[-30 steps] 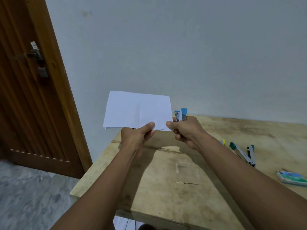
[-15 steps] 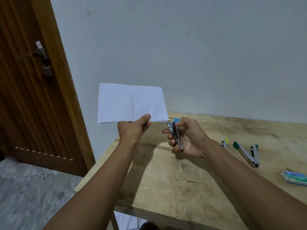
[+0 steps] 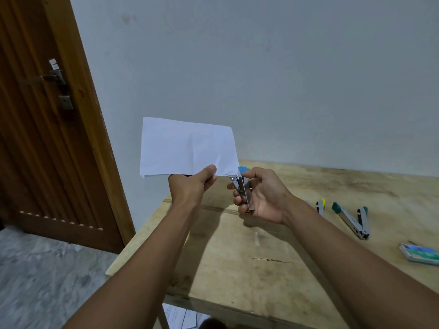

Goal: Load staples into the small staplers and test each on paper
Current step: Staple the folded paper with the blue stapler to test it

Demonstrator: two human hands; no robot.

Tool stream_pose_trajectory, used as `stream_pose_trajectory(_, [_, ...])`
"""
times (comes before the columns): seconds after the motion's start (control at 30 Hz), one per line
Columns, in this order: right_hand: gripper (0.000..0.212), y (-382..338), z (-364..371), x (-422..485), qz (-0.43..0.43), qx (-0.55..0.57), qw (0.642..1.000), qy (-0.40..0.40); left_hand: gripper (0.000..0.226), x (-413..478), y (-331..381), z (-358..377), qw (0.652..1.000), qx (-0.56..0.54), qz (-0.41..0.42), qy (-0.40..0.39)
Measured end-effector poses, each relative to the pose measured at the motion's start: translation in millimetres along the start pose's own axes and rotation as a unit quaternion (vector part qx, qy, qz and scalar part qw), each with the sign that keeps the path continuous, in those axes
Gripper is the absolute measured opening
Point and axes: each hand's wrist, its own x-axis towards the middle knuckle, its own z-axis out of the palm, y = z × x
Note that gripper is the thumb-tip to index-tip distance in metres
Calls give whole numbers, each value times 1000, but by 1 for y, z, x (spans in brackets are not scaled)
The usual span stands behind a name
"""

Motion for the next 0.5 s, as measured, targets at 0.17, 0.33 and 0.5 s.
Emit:
stream_pose_trajectory(0.17, [44, -2, 1, 0, -17, -2, 1000, 12, 17, 1, -2, -3, 999, 26, 31, -9])
stream_pose_trajectory(0.33, [51, -2, 3, 2, -26, -16, 999, 23, 20, -1, -2, -3, 998, 33, 41, -20])
stream_pose_trajectory(0.5, [49, -1, 2, 0, -29, -29, 998, 39, 25, 1, 1, -3, 995, 60, 74, -7])
